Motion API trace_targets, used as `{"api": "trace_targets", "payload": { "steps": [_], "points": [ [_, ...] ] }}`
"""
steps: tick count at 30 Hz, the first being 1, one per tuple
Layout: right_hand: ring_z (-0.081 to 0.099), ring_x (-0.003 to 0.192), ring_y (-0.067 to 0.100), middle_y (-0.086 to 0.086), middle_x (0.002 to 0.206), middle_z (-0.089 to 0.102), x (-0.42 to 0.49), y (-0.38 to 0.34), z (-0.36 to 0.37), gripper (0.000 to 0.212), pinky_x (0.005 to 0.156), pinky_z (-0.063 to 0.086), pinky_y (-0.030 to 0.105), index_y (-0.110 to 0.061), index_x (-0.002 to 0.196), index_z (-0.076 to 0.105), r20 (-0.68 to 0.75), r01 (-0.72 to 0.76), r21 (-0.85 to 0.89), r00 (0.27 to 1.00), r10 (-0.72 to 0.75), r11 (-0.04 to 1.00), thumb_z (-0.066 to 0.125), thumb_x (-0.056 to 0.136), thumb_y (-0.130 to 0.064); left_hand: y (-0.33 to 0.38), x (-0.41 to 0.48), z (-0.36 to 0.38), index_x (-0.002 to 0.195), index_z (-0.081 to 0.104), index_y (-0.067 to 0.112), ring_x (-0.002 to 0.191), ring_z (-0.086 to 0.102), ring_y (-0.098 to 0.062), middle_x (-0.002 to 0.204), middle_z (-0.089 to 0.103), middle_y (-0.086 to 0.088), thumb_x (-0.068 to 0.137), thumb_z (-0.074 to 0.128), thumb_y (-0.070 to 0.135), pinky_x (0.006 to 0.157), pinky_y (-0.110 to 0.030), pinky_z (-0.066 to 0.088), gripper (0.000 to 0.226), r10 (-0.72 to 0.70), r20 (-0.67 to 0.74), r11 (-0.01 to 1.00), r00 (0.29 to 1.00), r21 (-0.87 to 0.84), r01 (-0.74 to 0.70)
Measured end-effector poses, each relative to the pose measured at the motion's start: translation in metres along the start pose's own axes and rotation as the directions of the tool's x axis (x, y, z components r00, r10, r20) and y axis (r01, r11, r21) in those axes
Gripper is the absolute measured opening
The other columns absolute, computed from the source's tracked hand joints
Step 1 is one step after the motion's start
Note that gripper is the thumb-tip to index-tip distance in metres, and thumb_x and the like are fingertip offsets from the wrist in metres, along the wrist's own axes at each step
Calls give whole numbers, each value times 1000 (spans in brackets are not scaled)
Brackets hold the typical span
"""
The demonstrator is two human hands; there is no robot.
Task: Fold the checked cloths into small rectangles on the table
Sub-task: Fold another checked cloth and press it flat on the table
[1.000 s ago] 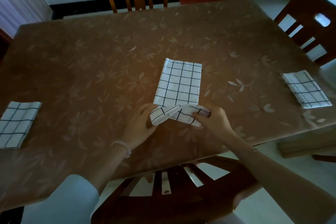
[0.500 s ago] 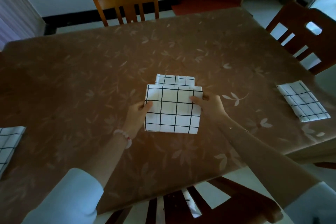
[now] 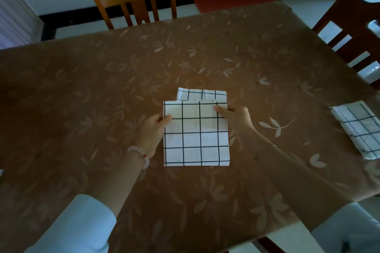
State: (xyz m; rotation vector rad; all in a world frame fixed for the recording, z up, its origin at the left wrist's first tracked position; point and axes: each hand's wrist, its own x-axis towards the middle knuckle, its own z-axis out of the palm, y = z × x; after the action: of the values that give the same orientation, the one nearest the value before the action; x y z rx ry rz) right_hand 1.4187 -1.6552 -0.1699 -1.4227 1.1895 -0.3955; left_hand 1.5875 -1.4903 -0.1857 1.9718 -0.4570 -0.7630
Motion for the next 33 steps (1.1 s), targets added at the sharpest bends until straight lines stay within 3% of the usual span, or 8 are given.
{"api": "trace_targets", "payload": {
  "steps": [2, 6, 11, 15, 23, 28, 30, 33],
  "points": [
    [39, 49, 23, 10, 54, 45, 10, 2, 1, 45, 52, 36, 30, -9, 57, 46, -11, -22, -17, 1000, 21, 1000, 75, 77, -37, 0, 10, 3, 59, 58, 22, 50, 33, -29, 37, 34, 13, 84, 62, 43, 57, -38, 36, 33, -26, -15, 1000, 1000, -8, 26],
    [32, 52, 19, 5, 56, 38, 24, 5, 2, 40, 51, 29, 29, -12, 62, 48, -2, -29, -14, 1000, 29, 999, 75, 77, -38, 1, 19, 11, 68, 64, 17, 50, 35, -14, 37, 36, 13, 84, 61, 46, 58, -33, 34, 33, -24, -71, 999, 997, 30, 26],
    [40, 54, 19, 8, 59, 44, 28, 10, -1, 51, 53, 36, 27, 5, 64, 49, 51, -6, 16, 999, 5, 1000, 73, 78, -38, -1, 21, 14, 73, 67, 29, 84, 65, -21, 78, 71, -2, 80, 61, 53, 85, -45, 52, 27, 3, -98, 996, 995, 93, 6],
    [38, 60, 21, 10, 67, 43, 25, 16, -5, 32, 56, 35, 30, -11, 69, 51, 40, 3, 49, 999, -5, 999, 71, 81, -33, 5, 11, 17, 64, 63, 20, 57, 44, -13, 46, 43, 10, 86, 61, 46, 66, -37, 40, 34, 23, -110, 991, 994, 130, -8],
    [41, 63, 23, 10, 71, 47, 14, 21, -11, 44, 60, 37, 33, 4, 69, 56, 53, 16, 85, 998, -21, 996, 74, 78, -35, 21, -17, 19, 71, 54, 11, 57, 37, -3, 57, 43, 4, 93, 55, 31, 51, -3, 34, 30, 39, -84, 996, 996, 78, -32],
    [45, 66, 24, 10, 72, 49, 9, 22, -15, 38, 62, 41, 35, -3, 73, 59, 30, 14, 96, 999, -17, 995, 72, 77, -38, 22, -25, 21, 94, 62, 6, 53, 34, -4, 56, 39, 10, 95, 52, 26, 55, -20, 32, 23, -39, 27, 987, 999, -154, 43],
    [46, 66, 24, 11, 72, 50, 10, 19, -16, 42, 62, 42, 36, 1, 73, 57, 15, 13, 90, 1000, -14, 996, 72, 78, -38, 19, -23, 21, 91, 62, 10, 61, 46, -8, 58, 49, 10, 93, 56, 27, 58, -20, 35, 18, -84, 96, 979, 992, -176, 99],
    [40, 64, 22, 9, 63, 41, 14, 11, -16, 38, 59, 37, 33, -12, 62, 46, -5, 20, 87, 1000, -20, 996, 70, 82, -33, 9, -15, 21, 105, 63, 15, 98, 62, -16, 98, 69, 2, 88, 62, 28, 75, -25, 43, 21, -136, 202, 977, 970, -133, 165]
  ]
}}
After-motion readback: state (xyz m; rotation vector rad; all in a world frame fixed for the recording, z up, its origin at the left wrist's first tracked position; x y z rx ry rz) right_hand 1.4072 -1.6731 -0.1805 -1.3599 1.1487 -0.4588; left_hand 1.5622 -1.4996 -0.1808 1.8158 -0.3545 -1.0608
